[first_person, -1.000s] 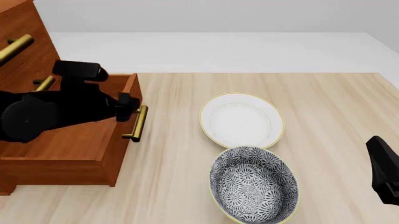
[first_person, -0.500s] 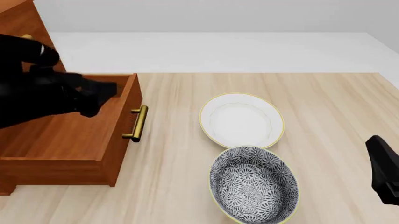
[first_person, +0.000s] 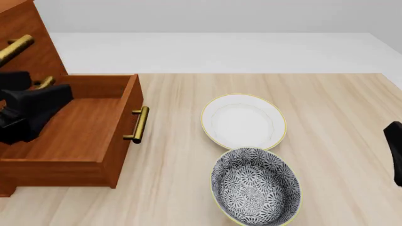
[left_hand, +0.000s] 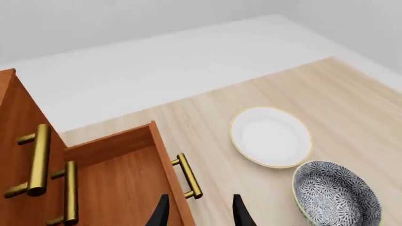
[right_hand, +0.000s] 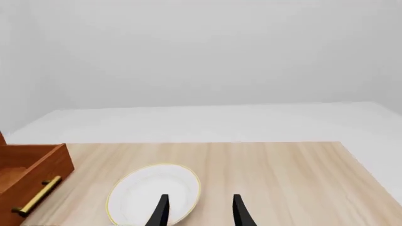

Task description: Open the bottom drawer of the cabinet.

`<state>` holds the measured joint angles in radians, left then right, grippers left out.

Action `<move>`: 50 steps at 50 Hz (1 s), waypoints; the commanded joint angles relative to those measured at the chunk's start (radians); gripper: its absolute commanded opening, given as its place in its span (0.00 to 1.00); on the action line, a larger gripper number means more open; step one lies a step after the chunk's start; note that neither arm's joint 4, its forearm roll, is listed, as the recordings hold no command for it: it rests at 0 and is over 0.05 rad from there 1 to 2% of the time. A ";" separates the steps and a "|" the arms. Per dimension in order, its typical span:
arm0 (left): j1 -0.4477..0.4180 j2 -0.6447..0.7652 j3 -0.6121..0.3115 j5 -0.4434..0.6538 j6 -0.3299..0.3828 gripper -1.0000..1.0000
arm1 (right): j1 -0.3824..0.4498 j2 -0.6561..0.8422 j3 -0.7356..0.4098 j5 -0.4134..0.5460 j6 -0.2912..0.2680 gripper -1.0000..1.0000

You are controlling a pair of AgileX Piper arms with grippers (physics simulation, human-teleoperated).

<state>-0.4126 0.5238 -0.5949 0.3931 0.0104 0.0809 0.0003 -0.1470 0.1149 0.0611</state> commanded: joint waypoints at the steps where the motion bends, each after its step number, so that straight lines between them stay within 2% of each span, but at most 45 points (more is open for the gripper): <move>1: -0.008 -0.164 0.004 0.106 0.008 1.00 | 0.044 0.000 -0.183 0.172 -0.050 1.00; 13: -0.024 -0.274 -0.029 0.235 0.021 1.00 | 0.105 0.000 -0.453 0.472 -0.112 1.00; 19: -0.033 -0.306 -0.049 0.286 0.038 1.00 | 0.134 0.000 -0.556 0.587 -0.136 1.00; 23: -0.043 -0.319 -0.083 0.323 0.058 1.00 | 0.146 0.000 -0.619 0.658 -0.158 1.00; 27: -0.045 -0.341 -0.113 0.369 0.050 1.00 | 0.156 0.000 -0.677 0.727 -0.169 1.00; 39: -0.070 -0.405 -0.144 0.474 0.056 1.00 | 0.210 0.000 -0.820 0.913 -0.213 1.00; 50: -0.072 -0.452 -0.206 0.574 0.052 1.00 | 0.236 0.000 -0.921 1.043 -0.216 1.00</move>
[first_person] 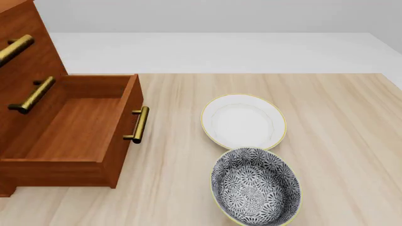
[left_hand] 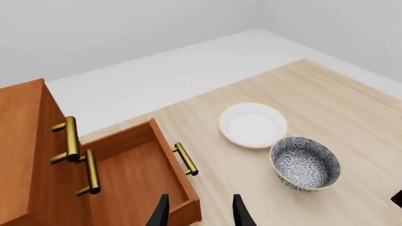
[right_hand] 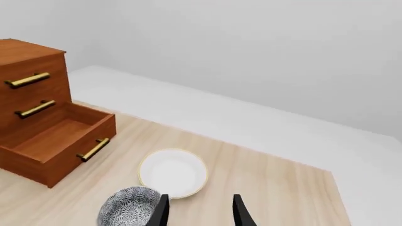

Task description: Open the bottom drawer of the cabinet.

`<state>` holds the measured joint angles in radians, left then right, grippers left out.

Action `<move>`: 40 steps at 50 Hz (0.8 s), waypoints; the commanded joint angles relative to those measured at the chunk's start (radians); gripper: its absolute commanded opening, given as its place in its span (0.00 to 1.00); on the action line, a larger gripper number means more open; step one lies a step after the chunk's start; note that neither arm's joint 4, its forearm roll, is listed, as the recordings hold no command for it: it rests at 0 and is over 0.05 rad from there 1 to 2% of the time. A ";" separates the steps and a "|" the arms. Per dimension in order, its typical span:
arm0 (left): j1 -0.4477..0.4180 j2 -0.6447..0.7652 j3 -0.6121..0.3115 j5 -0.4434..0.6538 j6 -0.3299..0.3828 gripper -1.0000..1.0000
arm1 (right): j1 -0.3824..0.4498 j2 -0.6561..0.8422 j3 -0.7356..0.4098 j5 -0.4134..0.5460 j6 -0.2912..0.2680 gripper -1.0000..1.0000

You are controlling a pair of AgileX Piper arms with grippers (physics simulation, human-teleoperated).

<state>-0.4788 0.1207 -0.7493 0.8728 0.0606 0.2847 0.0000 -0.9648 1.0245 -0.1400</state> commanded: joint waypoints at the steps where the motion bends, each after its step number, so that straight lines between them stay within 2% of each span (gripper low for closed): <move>1: -0.003 -0.053 -0.059 0.104 0.000 1.00 | 0.033 0.000 -0.105 0.141 -0.011 1.00; 8: -0.017 -0.071 -0.099 0.163 0.001 1.00 | 0.051 0.000 -0.142 0.191 -0.003 1.00; 25: -0.052 -0.086 -0.192 0.280 -0.012 1.00 | 0.095 0.000 -0.129 0.195 0.012 1.00; 29: -0.066 -0.085 -0.194 0.278 -0.033 1.00 | 0.098 0.000 -0.128 0.195 0.010 1.00; 40: -0.080 -0.076 -0.178 0.247 -0.037 1.00 | 0.104 0.000 -0.123 0.195 0.017 1.00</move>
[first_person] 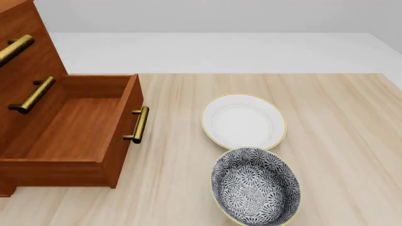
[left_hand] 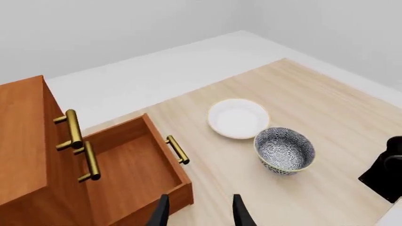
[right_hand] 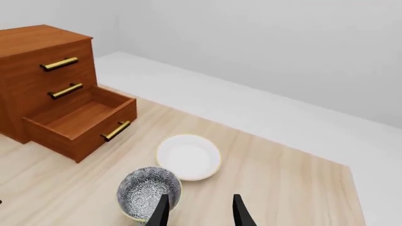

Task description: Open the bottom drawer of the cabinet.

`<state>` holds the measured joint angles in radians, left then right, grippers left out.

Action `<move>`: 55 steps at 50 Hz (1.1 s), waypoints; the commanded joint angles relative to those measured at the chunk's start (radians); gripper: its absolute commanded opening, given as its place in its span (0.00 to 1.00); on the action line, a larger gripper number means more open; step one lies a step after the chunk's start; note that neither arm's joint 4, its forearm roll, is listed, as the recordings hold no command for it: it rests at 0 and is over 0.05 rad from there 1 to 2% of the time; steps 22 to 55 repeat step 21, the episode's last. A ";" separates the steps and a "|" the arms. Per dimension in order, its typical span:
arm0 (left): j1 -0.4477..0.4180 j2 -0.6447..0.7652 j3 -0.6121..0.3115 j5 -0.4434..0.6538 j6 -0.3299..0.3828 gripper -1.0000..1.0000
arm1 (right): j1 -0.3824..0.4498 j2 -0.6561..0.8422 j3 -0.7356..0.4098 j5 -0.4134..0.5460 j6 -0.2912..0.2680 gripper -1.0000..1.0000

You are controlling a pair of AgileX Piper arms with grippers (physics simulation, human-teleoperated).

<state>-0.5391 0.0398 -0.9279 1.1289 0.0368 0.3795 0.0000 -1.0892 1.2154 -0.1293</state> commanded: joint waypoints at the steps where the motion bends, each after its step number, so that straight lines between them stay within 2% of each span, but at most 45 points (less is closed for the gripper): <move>1: -0.020 0.009 -0.002 -0.016 -0.017 1.00 | 0.010 0.000 -0.002 0.004 0.004 1.00; 7: -0.012 -0.008 0.011 -0.003 -0.025 1.00 | 0.012 0.000 0.001 0.004 -0.002 1.00; 19: -0.024 0.002 0.005 0.006 -0.053 1.00 | 0.016 0.000 0.017 0.004 0.028 1.00; 55: -0.028 0.004 0.019 0.004 -0.048 1.00 | 0.017 0.000 0.025 0.003 0.035 1.00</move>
